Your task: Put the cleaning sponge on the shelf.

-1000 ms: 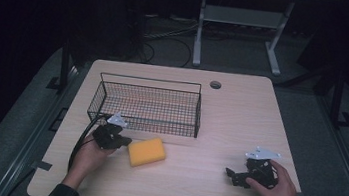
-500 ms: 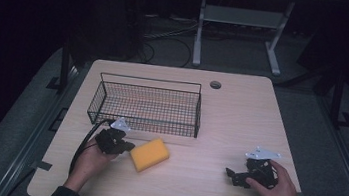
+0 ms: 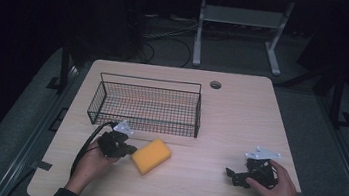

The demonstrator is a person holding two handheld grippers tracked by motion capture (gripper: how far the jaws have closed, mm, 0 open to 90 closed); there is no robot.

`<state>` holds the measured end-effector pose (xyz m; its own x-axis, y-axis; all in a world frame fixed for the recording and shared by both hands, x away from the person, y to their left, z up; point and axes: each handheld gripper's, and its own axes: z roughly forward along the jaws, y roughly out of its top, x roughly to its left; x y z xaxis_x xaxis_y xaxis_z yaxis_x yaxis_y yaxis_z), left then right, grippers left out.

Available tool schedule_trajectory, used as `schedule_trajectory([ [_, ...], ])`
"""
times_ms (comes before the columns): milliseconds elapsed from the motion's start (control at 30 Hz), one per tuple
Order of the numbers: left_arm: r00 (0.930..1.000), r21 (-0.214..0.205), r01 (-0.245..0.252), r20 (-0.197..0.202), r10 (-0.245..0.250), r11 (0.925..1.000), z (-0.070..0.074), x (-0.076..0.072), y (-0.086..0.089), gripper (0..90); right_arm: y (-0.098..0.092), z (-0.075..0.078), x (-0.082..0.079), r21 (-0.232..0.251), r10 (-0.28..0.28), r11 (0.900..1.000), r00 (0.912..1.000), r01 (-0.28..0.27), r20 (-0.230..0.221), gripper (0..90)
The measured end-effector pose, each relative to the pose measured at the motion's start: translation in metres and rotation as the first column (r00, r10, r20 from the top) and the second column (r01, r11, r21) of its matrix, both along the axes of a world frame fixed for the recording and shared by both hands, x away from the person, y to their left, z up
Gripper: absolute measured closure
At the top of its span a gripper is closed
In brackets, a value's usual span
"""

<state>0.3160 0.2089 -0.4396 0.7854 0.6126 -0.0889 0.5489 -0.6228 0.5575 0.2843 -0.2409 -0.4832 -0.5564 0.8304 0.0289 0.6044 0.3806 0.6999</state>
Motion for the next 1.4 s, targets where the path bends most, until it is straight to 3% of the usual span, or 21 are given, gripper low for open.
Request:
schedule_trajectory([
  [167, 0.9992, 0.005, -0.04, -0.004, 0.04, 0.9992, 0.004, 0.001, 0.005, 84.3, 0.0, 0.0, 0.0, 0.0, 0.0, 1.0, 1.0, 0.0, 0.0, 0.3],
  [367, 0.9966, 0.018, -0.082, -0.004, 0.082, 0.9964, 0.011, 0.004, 0.011, 64.5, 0.0, 0.0, 0.0, 0.0, 0.0, 1.0, 1.0, 0.0, 0.0, 0.3],
  [500, 0.994, 0.003, -0.11, 0.0, 0.11, 0.994, 0.017, 0.005, 0.015, 49.3, 0.0, 0.0, 0.0, 0.0, -0.001, 1.0, 1.0, 0.001, 0.0, 0.3],
  [867, 0.9944, 0.009, -0.105, -0.008, 0.105, 0.9944, 0.031, 0.005, 0.008, 28.5, 0.0, 0.0, 0.0, 0.0, 0.0, 1.0, 1.0, 0.0, 0.0, 0.3],
  [1033, 0.9941, 0.032, -0.107, -0.017, 0.107, 0.9938, 0.037, 0.005, -0.002, 13.3, 0.0, 0.0, 0.0, 0.0, -0.001, 1.0, 1.0, 0.001, -0.001, 0.3],
  [1400, 0.9961, 0.036, -0.086, -0.012, 0.087, 0.9956, 0.047, 0.004, -0.016, 12.5, 0.0, 0.0, 0.0, 0.0, -0.001, 1.0, 1.0, 0.001, -0.001, 0.3],
])
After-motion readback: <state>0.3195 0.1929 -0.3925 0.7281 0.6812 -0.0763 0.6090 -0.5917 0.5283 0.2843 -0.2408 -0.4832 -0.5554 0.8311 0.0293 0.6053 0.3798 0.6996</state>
